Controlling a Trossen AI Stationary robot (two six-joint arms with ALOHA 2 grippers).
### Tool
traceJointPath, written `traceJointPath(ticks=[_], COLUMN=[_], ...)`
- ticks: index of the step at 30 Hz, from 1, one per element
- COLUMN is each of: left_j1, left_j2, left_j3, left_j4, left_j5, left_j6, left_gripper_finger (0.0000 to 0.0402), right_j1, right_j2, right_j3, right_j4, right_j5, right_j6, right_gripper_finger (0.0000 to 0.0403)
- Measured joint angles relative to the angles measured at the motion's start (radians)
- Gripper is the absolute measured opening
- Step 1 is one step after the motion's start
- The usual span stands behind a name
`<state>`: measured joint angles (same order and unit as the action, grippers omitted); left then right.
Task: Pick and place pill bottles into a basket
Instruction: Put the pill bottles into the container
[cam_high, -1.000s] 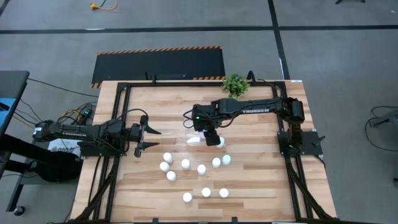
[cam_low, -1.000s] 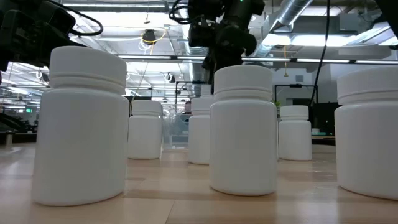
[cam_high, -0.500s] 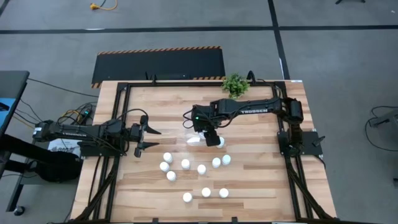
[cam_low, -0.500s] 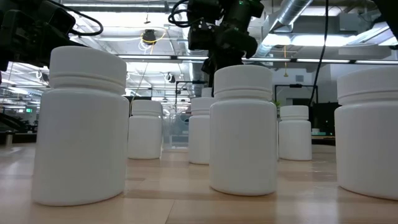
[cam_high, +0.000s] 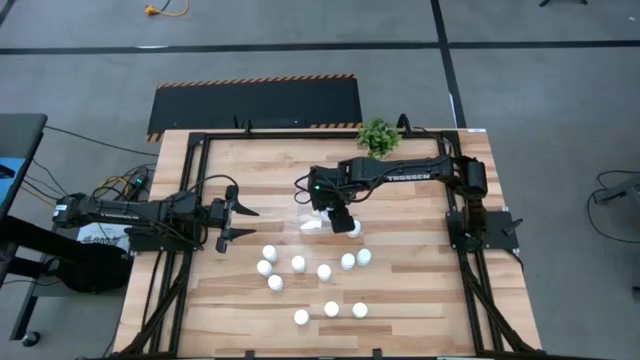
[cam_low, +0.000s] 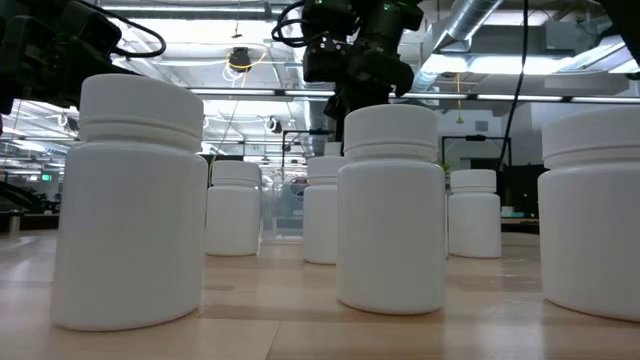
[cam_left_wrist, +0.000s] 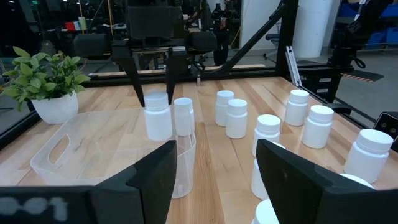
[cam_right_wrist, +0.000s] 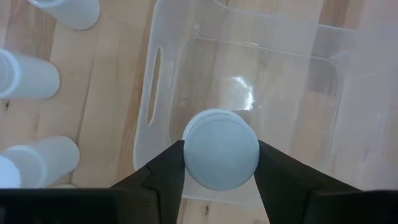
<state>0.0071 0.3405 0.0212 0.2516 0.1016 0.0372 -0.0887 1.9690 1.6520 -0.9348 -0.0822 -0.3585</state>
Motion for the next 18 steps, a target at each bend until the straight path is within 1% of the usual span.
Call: traceJointPath(ticks=[4, 12, 18], left_j1=[0.000, 0.000, 0.000], left_j2=[0.000, 0.000, 0.000], left_j3=[0.000, 0.000, 0.000], left_j4=[0.000, 0.000, 0.000], left_j5=[0.000, 0.000, 0.000], left_j6=[0.000, 0.000, 0.000], left_gripper_finger=[0.0211, 0.0211, 0.0211], right_j1=[0.001, 0.003, 0.003], right_j2=[0.000, 0.002, 0.049], right_j3=[0.000, 0.000, -0.001], right_j4=[0.000, 0.001, 0.002], right_j5=[-0.001, -0.025, -0.025], right_j6=[-0.016, -0.009, -0.015], right_gripper_finger=[0.0155, 0.0169, 0.0157])
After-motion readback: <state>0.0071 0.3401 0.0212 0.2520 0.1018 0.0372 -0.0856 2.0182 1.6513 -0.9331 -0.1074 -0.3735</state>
